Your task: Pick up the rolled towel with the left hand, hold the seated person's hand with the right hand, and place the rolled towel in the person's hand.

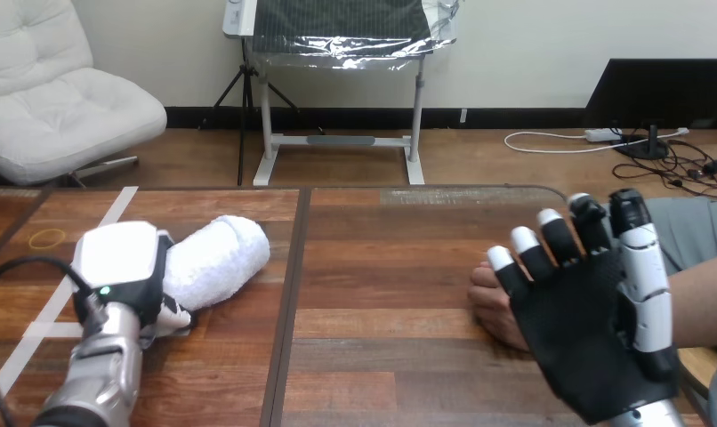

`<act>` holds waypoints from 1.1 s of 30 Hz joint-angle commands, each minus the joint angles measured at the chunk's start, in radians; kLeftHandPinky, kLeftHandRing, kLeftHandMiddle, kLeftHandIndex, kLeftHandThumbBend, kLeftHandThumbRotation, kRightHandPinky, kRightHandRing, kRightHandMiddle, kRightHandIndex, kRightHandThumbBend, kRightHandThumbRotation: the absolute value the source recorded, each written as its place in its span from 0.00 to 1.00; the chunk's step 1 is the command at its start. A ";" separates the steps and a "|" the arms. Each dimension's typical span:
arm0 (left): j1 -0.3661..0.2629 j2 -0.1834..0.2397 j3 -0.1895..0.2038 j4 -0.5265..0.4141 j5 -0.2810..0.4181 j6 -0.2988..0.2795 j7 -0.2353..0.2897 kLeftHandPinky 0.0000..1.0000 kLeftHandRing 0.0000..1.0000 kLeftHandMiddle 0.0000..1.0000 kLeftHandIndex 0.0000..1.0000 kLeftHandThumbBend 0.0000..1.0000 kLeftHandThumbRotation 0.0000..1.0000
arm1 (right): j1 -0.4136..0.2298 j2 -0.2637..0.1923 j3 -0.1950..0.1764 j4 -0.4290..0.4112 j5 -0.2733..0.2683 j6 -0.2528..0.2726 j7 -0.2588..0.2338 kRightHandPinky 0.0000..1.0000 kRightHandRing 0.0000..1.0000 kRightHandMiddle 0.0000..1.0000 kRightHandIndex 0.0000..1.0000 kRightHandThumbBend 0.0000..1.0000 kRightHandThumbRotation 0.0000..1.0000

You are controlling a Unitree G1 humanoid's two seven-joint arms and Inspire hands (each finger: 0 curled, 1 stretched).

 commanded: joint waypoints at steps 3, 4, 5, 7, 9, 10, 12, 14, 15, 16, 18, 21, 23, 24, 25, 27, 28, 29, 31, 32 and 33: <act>-0.036 -0.023 -0.057 0.074 0.042 -0.001 0.008 0.24 0.30 0.40 0.57 0.73 0.00 | 0.138 0.007 0.002 -0.061 0.014 -0.001 -0.016 0.16 0.24 0.33 0.36 0.53 0.29; -0.038 -0.025 -0.060 0.077 0.043 0.001 0.007 0.24 0.29 0.39 0.56 0.72 0.00 | 0.140 0.007 0.000 -0.063 0.014 -0.001 -0.018 0.16 0.24 0.33 0.36 0.53 0.29; -0.043 -0.026 -0.066 0.079 0.046 0.005 0.004 0.23 0.28 0.38 0.56 0.71 0.00 | 0.142 0.006 -0.003 -0.066 0.017 0.001 -0.022 0.16 0.23 0.33 0.36 0.53 0.28; -0.048 -0.029 -0.073 0.082 0.048 0.009 0.003 0.21 0.27 0.37 0.56 0.69 0.00 | 0.145 0.005 -0.007 -0.070 0.021 0.003 -0.026 0.16 0.23 0.33 0.36 0.54 0.28; -0.053 -0.030 -0.078 0.082 0.051 0.003 0.012 0.21 0.26 0.36 0.55 0.68 0.00 | 0.149 0.005 -0.012 -0.074 0.029 0.007 -0.032 0.16 0.23 0.33 0.36 0.54 0.27; -0.054 -0.030 -0.080 0.082 0.052 0.002 0.015 0.20 0.26 0.36 0.54 0.68 0.00 | 0.150 0.005 -0.013 -0.075 0.032 0.008 -0.034 0.16 0.23 0.33 0.36 0.54 0.27; -0.057 -0.032 -0.085 0.084 0.056 -0.002 0.023 0.20 0.26 0.36 0.53 0.68 0.00 | 0.151 0.004 -0.018 -0.075 0.038 0.011 -0.034 0.16 0.24 0.33 0.36 0.54 0.27; -0.061 -0.034 -0.089 0.086 0.059 -0.001 0.026 0.20 0.26 0.36 0.53 0.67 0.00 | 0.151 0.001 -0.020 -0.075 0.036 0.011 -0.031 0.17 0.24 0.33 0.36 0.54 0.26; -0.063 -0.035 -0.091 0.086 0.061 0.001 0.026 0.21 0.27 0.37 0.52 0.67 0.00 | 0.151 -0.001 -0.021 -0.075 0.033 0.011 -0.028 0.17 0.24 0.34 0.36 0.54 0.27; -0.065 -0.035 -0.093 0.087 0.061 0.002 0.027 0.21 0.27 0.37 0.52 0.67 0.00 | 0.152 -0.002 -0.021 -0.075 0.031 0.010 -0.027 0.17 0.24 0.34 0.36 0.54 0.27; -0.070 -0.037 -0.103 0.086 0.069 0.009 0.028 0.22 0.28 0.38 0.52 0.67 0.00 | 0.152 -0.004 -0.019 -0.076 0.020 0.004 -0.024 0.17 0.24 0.34 0.36 0.54 0.27; -0.075 -0.039 -0.116 0.091 0.079 0.016 0.033 0.22 0.28 0.38 0.51 0.68 0.00 | 0.153 -0.005 -0.015 -0.075 0.015 -0.002 -0.022 0.18 0.25 0.34 0.36 0.54 0.28; -0.077 -0.041 -0.122 0.093 0.084 0.019 0.036 0.22 0.28 0.38 0.51 0.68 0.00 | 0.153 -0.006 -0.012 -0.075 0.018 -0.005 -0.025 0.18 0.25 0.34 0.36 0.54 0.29; -0.078 -0.042 -0.124 0.093 0.084 0.020 0.036 0.22 0.28 0.38 0.51 0.68 0.00 | 0.153 -0.006 -0.009 -0.075 0.020 -0.006 -0.028 0.18 0.25 0.34 0.36 0.54 0.29; -0.079 -0.042 -0.126 0.094 0.084 0.020 0.037 0.23 0.29 0.38 0.51 0.68 0.00 | 0.154 -0.007 -0.006 -0.075 0.022 -0.007 -0.031 0.18 0.25 0.34 0.36 0.54 0.29; -0.079 -0.043 -0.127 0.090 0.082 0.014 0.043 0.23 0.29 0.38 0.51 0.67 0.00 | 0.155 -0.009 0.000 -0.077 0.029 -0.009 -0.039 0.18 0.25 0.34 0.36 0.55 0.28; -0.080 -0.043 -0.128 0.089 0.081 0.013 0.045 0.23 0.29 0.37 0.51 0.67 0.00 | 0.156 -0.010 0.003 -0.077 0.032 -0.010 -0.042 0.18 0.25 0.34 0.36 0.55 0.28; -0.078 -0.042 -0.129 0.089 0.079 0.006 0.051 0.22 0.28 0.37 0.51 0.67 0.00 | 0.156 -0.012 0.007 -0.077 0.033 -0.012 -0.042 0.18 0.25 0.34 0.36 0.55 0.28; -0.076 -0.042 -0.130 0.091 0.076 -0.002 0.058 0.23 0.29 0.37 0.50 0.67 0.00 | 0.157 -0.016 0.013 -0.078 0.034 -0.016 -0.042 0.18 0.25 0.34 0.37 0.56 0.28; -0.075 -0.042 -0.130 0.093 0.075 -0.005 0.060 0.23 0.29 0.37 0.49 0.67 0.00 | 0.157 -0.017 0.017 -0.078 0.032 -0.020 -0.042 0.18 0.25 0.34 0.37 0.56 0.27; -0.074 -0.042 -0.131 0.094 0.075 -0.007 0.061 0.23 0.29 0.37 0.49 0.67 0.00 | 0.157 -0.019 0.020 -0.078 0.031 -0.023 -0.042 0.18 0.25 0.34 0.37 0.56 0.27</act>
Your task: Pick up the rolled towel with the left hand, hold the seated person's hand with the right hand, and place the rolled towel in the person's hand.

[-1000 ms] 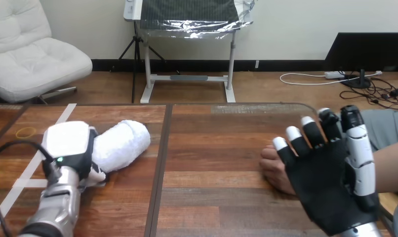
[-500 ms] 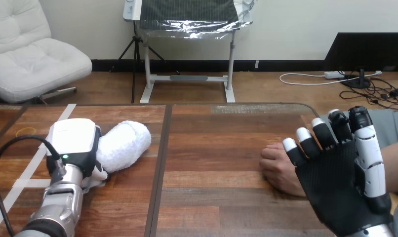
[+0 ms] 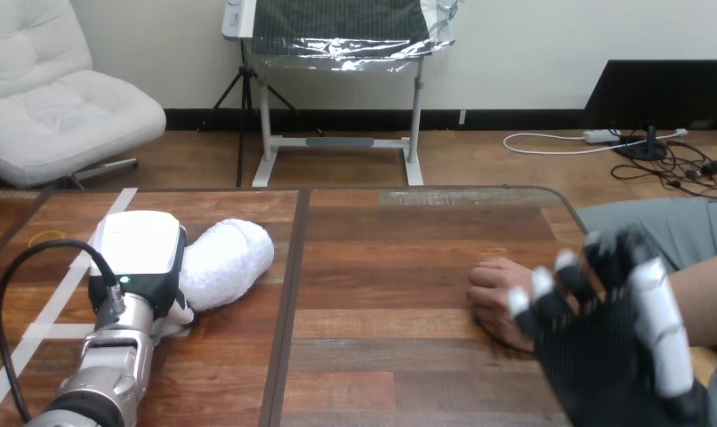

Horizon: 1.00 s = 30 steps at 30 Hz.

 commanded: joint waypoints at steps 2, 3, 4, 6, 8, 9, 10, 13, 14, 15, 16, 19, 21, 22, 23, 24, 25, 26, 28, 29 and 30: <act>-0.021 -0.024 -0.027 0.025 0.018 -0.020 0.005 0.23 0.29 0.37 0.49 0.67 0.00 | 0.014 0.065 0.034 -0.032 0.022 -0.034 -0.006 0.18 0.25 0.34 0.37 0.56 0.27; -0.020 -0.024 -0.028 0.025 0.019 -0.021 0.008 0.23 0.29 0.37 0.48 0.67 0.00 | 0.015 0.064 0.037 -0.032 0.024 -0.036 -0.007 0.19 0.25 0.34 0.37 0.55 0.27; -0.018 -0.024 -0.025 0.024 0.015 -0.027 0.011 0.23 0.29 0.37 0.48 0.67 0.00 | 0.015 0.063 0.040 -0.031 0.027 -0.037 -0.008 0.19 0.25 0.34 0.37 0.55 0.27; -0.016 -0.025 -0.022 0.022 0.011 -0.033 0.014 0.23 0.29 0.37 0.48 0.66 0.00 | 0.015 0.061 0.045 -0.030 0.030 -0.041 -0.010 0.19 0.25 0.34 0.37 0.55 0.27; -0.014 -0.025 -0.016 0.019 0.004 -0.042 0.011 0.24 0.30 0.38 0.48 0.66 0.00 | 0.015 0.059 0.049 -0.029 0.035 -0.043 -0.012 0.19 0.25 0.34 0.37 0.55 0.27; -0.014 -0.024 -0.015 0.019 0.003 -0.044 0.011 0.24 0.30 0.38 0.48 0.66 0.00 | 0.016 0.058 0.050 -0.029 0.036 -0.045 -0.013 0.19 0.25 0.34 0.37 0.55 0.27; -0.011 -0.024 -0.010 0.019 -0.003 -0.054 0.011 0.24 0.31 0.38 0.48 0.66 0.00 | 0.016 0.057 0.052 -0.028 0.038 -0.046 -0.013 0.18 0.25 0.34 0.37 0.55 0.27; -0.006 -0.021 0.001 0.018 -0.018 -0.077 0.011 0.26 0.32 0.40 0.49 0.66 0.00 | 0.017 0.055 0.057 -0.027 0.041 -0.051 -0.016 0.18 0.25 0.34 0.37 0.55 0.27; -0.004 -0.021 0.005 0.017 -0.024 -0.085 0.011 0.27 0.33 0.40 0.49 0.66 0.00 | 0.017 0.054 0.058 -0.027 0.041 -0.053 -0.018 0.18 0.25 0.34 0.37 0.55 0.27; -0.003 -0.020 0.007 0.016 -0.029 -0.090 0.010 0.27 0.34 0.41 0.49 0.66 0.00 | 0.017 0.053 0.060 -0.026 0.041 -0.054 -0.020 0.19 0.26 0.35 0.37 0.55 0.27; -0.003 -0.020 0.008 0.016 -0.031 -0.094 0.010 0.29 0.35 0.42 0.49 0.65 0.00 | 0.017 0.052 0.061 -0.026 0.041 -0.056 -0.021 0.19 0.26 0.35 0.37 0.55 0.27; 0.001 -0.018 0.023 0.010 -0.053 -0.119 0.005 0.31 0.37 0.43 0.50 0.64 0.00 | 0.017 0.048 0.064 -0.024 0.046 -0.060 -0.027 0.19 0.26 0.35 0.38 0.56 0.26; 0.007 -0.014 0.038 0.002 -0.074 -0.152 0.012 0.33 0.38 0.45 0.51 0.63 0.00 | 0.016 0.046 0.066 -0.022 0.043 -0.064 -0.028 0.19 0.26 0.35 0.37 0.56 0.26; 0.014 -0.012 0.050 -0.008 -0.090 -0.181 0.028 0.33 0.39 0.45 0.52 0.62 0.00 | 0.015 0.045 0.067 -0.021 0.039 -0.068 -0.027 0.19 0.26 0.35 0.37 0.56 0.26; 0.019 -0.010 0.058 -0.015 -0.101 -0.201 0.039 0.33 0.39 0.45 0.52 0.62 0.00 | 0.015 0.044 0.067 -0.020 0.037 -0.071 -0.026 0.19 0.26 0.35 0.37 0.56 0.26; 0.021 -0.009 0.063 -0.018 -0.107 -0.213 0.046 0.33 0.38 0.44 0.52 0.61 0.00 | 0.014 0.044 0.068 -0.019 0.036 -0.073 -0.026 0.19 0.26 0.34 0.37 0.56 0.27; 0.029 -0.008 0.079 -0.030 -0.126 -0.241 0.055 0.33 0.38 0.44 0.52 0.60 0.00 | 0.013 0.044 0.068 -0.016 0.039 -0.074 -0.026 0.19 0.26 0.34 0.37 0.56 0.27; 0.033 -0.008 0.090 -0.037 -0.138 -0.259 0.059 0.32 0.38 0.44 0.52 0.60 0.00 | 0.012 0.044 0.069 -0.015 0.041 -0.074 -0.027 0.19 0.26 0.34 0.37 0.56 0.27; 0.046 -0.007 0.112 -0.058 -0.164 -0.304 0.071 0.31 0.37 0.43 0.53 0.59 0.00 | 0.010 0.043 0.070 -0.011 0.045 -0.076 -0.029 0.19 0.26 0.34 0.37 0.56 0.27; 0.052 -0.006 0.121 -0.068 -0.175 -0.324 0.077 0.31 0.37 0.43 0.53 0.58 0.00 | 0.009 0.042 0.070 -0.009 0.046 -0.077 -0.030 0.19 0.26 0.34 0.37 0.56 0.27; 0.056 -0.006 0.127 -0.075 -0.182 -0.339 0.081 0.31 0.37 0.44 0.53 0.57 0.00 | 0.008 0.042 0.070 -0.008 0.047 -0.078 -0.031 0.19 0.26 0.34 0.37 0.56 0.27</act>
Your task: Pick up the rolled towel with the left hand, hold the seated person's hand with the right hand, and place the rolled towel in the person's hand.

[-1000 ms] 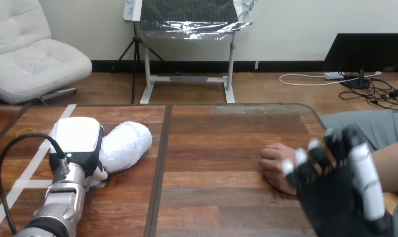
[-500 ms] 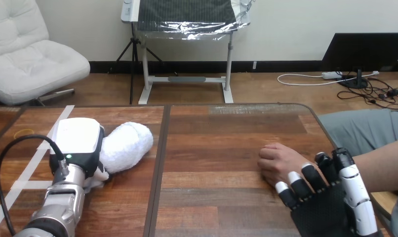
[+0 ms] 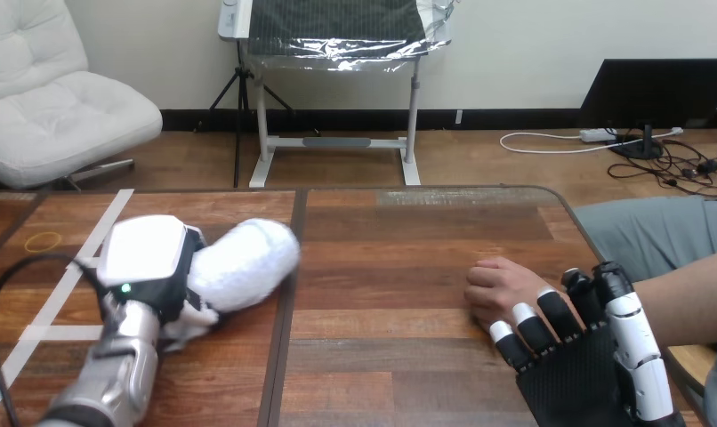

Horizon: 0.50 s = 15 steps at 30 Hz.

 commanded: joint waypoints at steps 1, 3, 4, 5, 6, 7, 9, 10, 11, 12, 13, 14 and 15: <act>0.022 -0.005 0.060 -0.093 -0.056 -0.119 0.065 0.31 0.37 0.44 0.53 0.57 0.00 | -0.057 0.045 -0.001 -0.006 0.023 -0.028 -0.002 0.19 0.26 0.34 0.37 0.57 0.27; 0.033 -0.002 0.069 -0.114 -0.063 -0.151 0.078 0.32 0.38 0.44 0.53 0.56 0.00 | -0.059 0.044 0.000 -0.004 0.024 -0.029 -0.003 0.19 0.26 0.34 0.37 0.57 0.27; 0.045 0.000 0.080 -0.139 -0.075 -0.176 0.077 0.32 0.38 0.45 0.53 0.55 0.00 | -0.061 0.044 0.000 -0.002 0.025 -0.029 -0.002 0.19 0.26 0.34 0.37 0.57 0.27; 0.053 0.001 0.088 -0.154 -0.083 -0.191 0.073 0.32 0.38 0.45 0.53 0.54 0.00 | -0.063 0.043 0.001 0.000 0.026 -0.029 -0.002 0.19 0.26 0.34 0.37 0.57 0.27; 0.058 0.002 0.094 -0.165 -0.089 -0.202 0.071 0.32 0.39 0.45 0.54 0.54 0.00 | -0.064 0.043 0.001 0.001 0.027 -0.030 -0.002 0.19 0.26 0.34 0.37 0.57 0.27; 0.061 0.002 0.098 -0.171 -0.091 -0.208 0.069 0.32 0.39 0.46 0.54 0.53 0.00 | -0.065 0.043 0.001 0.003 0.027 -0.030 -0.002 0.19 0.26 0.34 0.37 0.58 0.26; 0.081 0.003 0.115 -0.215 -0.106 -0.234 0.065 0.33 0.40 0.46 0.54 0.52 0.00 | -0.069 0.040 0.003 0.009 0.025 -0.032 0.010 0.19 0.26 0.34 0.37 0.58 0.26; 0.099 0.002 0.131 -0.253 -0.123 -0.256 0.060 0.34 0.40 0.47 0.54 0.52 0.00 | -0.071 0.038 0.004 0.013 0.023 -0.034 0.020 0.20 0.26 0.34 0.37 0.57 0.26; 0.112 0.001 0.142 -0.280 -0.134 -0.270 0.056 0.34 0.41 0.47 0.55 0.51 0.00 | -0.073 0.037 0.004 0.016 0.022 -0.035 0.026 0.20 0.26 0.35 0.37 0.57 0.26; 0.119 0.000 0.148 -0.294 -0.140 -0.276 0.052 0.36 0.42 0.48 0.55 0.51 0.00 | -0.074 0.036 0.005 0.018 0.022 -0.035 0.029 0.20 0.26 0.35 0.37 0.57 0.27; 0.136 -0.004 0.162 -0.331 -0.157 -0.288 0.043 0.36 0.42 0.48 0.55 0.51 0.00 | -0.076 0.036 0.005 0.020 0.023 -0.036 0.030 0.20 0.26 0.35 0.38 0.57 0.27; 0.147 -0.006 0.171 -0.354 -0.167 -0.293 0.036 0.36 0.42 0.48 0.55 0.51 0.00 | -0.077 0.037 0.006 0.022 0.024 -0.036 0.029 0.20 0.26 0.35 0.38 0.57 0.27; 0.155 -0.008 0.177 -0.371 -0.173 -0.297 0.030 0.37 0.42 0.48 0.55 0.51 0.00 | -0.079 0.037 0.006 0.024 0.025 -0.036 0.029 0.20 0.26 0.35 0.38 0.56 0.27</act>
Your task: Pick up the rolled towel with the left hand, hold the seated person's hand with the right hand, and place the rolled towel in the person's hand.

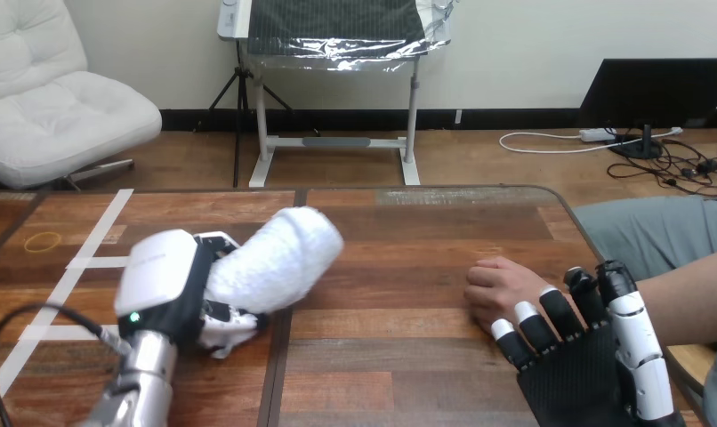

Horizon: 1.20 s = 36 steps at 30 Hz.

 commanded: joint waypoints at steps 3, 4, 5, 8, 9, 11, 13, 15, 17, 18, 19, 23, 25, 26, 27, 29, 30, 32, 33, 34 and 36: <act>0.029 -0.003 0.101 -0.288 -0.088 -0.077 -0.008 0.37 0.43 0.49 0.55 0.52 0.00 | -0.083 0.042 0.000 0.020 0.025 -0.027 0.036 0.19 0.26 0.35 0.38 0.56 0.27; 0.046 -0.006 0.108 -0.330 -0.096 -0.081 -0.013 0.37 0.42 0.49 0.55 0.52 0.00 | -0.084 0.042 0.000 0.022 0.028 -0.026 0.038 0.19 0.26 0.35 0.38 0.56 0.27; 0.057 -0.009 0.114 -0.355 -0.102 -0.081 -0.017 0.36 0.42 0.49 0.55 0.52 0.00 | -0.085 0.042 0.001 0.023 0.030 -0.026 0.039 0.19 0.26 0.35 0.38 0.56 0.27; 0.095 -0.020 0.132 -0.442 -0.118 -0.080 -0.033 0.35 0.41 0.48 0.54 0.53 0.00 | -0.086 0.043 0.002 0.026 0.033 -0.026 0.039 0.19 0.25 0.35 0.38 0.55 0.27; 0.103 -0.023 0.137 -0.461 -0.121 -0.078 -0.037 0.35 0.40 0.48 0.54 0.53 0.00 | -0.087 0.044 0.002 0.027 0.033 -0.026 0.039 0.19 0.25 0.35 0.38 0.55 0.27; 0.129 -0.028 0.146 -0.525 -0.135 -0.081 -0.056 0.34 0.40 0.48 0.54 0.53 0.00 | -0.088 0.044 0.003 0.027 0.030 -0.028 0.040 0.18 0.25 0.35 0.38 0.55 0.26; 0.150 -0.031 0.151 -0.576 -0.141 -0.084 -0.067 0.33 0.39 0.47 0.54 0.53 0.01 | -0.088 0.045 0.005 0.027 0.028 -0.028 0.037 0.18 0.25 0.35 0.38 0.55 0.26; 0.165 -0.032 0.154 -0.611 -0.141 -0.086 -0.073 0.33 0.38 0.47 0.54 0.53 0.02 | -0.089 0.046 0.006 0.025 0.027 -0.028 0.033 0.18 0.25 0.34 0.38 0.56 0.26; 0.182 -0.037 0.157 -0.651 -0.150 -0.100 -0.082 0.32 0.38 0.46 0.54 0.53 0.02 | -0.089 0.048 0.007 0.025 0.030 -0.027 0.031 0.17 0.25 0.34 0.38 0.56 0.26; 0.187 -0.039 0.159 -0.663 -0.152 -0.103 -0.087 0.32 0.38 0.46 0.55 0.53 0.02 | -0.089 0.049 0.007 0.025 0.031 -0.026 0.031 0.17 0.25 0.34 0.38 0.56 0.26; 0.196 -0.044 0.161 -0.684 -0.155 -0.107 -0.089 0.32 0.37 0.46 0.55 0.53 0.02 | -0.090 0.049 0.008 0.026 0.030 -0.027 0.033 0.17 0.25 0.34 0.38 0.56 0.26; 0.219 -0.058 0.168 -0.738 -0.157 -0.112 -0.097 0.31 0.37 0.46 0.55 0.53 0.02 | -0.091 0.050 0.010 0.029 0.024 -0.031 0.038 0.17 0.25 0.35 0.38 0.56 0.26; 0.232 -0.066 0.171 -0.766 -0.163 -0.110 -0.107 0.31 0.36 0.45 0.55 0.54 0.02 | -0.091 0.050 0.010 0.030 0.022 -0.031 0.037 0.17 0.25 0.35 0.38 0.56 0.25; 0.238 -0.069 0.172 -0.778 -0.167 -0.109 -0.114 0.31 0.36 0.45 0.55 0.54 0.02 | -0.091 0.050 0.011 0.030 0.022 -0.031 0.037 0.18 0.25 0.35 0.38 0.56 0.25; 0.243 -0.072 0.173 -0.788 -0.170 -0.107 -0.120 0.31 0.37 0.45 0.54 0.54 0.01 | -0.091 0.051 0.012 0.030 0.021 -0.031 0.036 0.18 0.25 0.35 0.38 0.56 0.25; 0.257 -0.080 0.174 -0.814 -0.182 -0.106 -0.135 0.32 0.37 0.45 0.54 0.54 0.01 | -0.092 0.051 0.013 0.030 0.019 -0.031 0.036 0.18 0.25 0.35 0.38 0.56 0.25; 0.261 -0.082 0.175 -0.822 -0.185 -0.105 -0.141 0.33 0.37 0.45 0.54 0.54 0.01 | -0.093 0.051 0.014 0.031 0.018 -0.032 0.036 0.18 0.25 0.35 0.38 0.56 0.25; 0.273 -0.090 0.175 -0.845 -0.194 -0.108 -0.153 0.34 0.38 0.45 0.54 0.54 0.00 | -0.093 0.052 0.015 0.031 0.014 -0.034 0.036 0.19 0.26 0.35 0.38 0.56 0.26; 0.277 -0.092 0.176 -0.852 -0.196 -0.108 -0.157 0.35 0.39 0.45 0.54 0.54 0.00 | -0.094 0.052 0.015 0.031 0.013 -0.034 0.036 0.19 0.26 0.35 0.38 0.55 0.26; 0.282 -0.096 0.175 -0.860 -0.201 -0.112 -0.162 0.35 0.39 0.45 0.54 0.54 0.00 | -0.094 0.053 0.016 0.030 0.008 -0.037 0.034 0.19 0.26 0.35 0.38 0.55 0.26; 0.288 -0.100 0.176 -0.869 -0.205 -0.116 -0.170 0.36 0.39 0.45 0.54 0.54 0.00 | -0.095 0.053 0.017 0.029 0.002 -0.040 0.033 0.19 0.26 0.35 0.38 0.55 0.26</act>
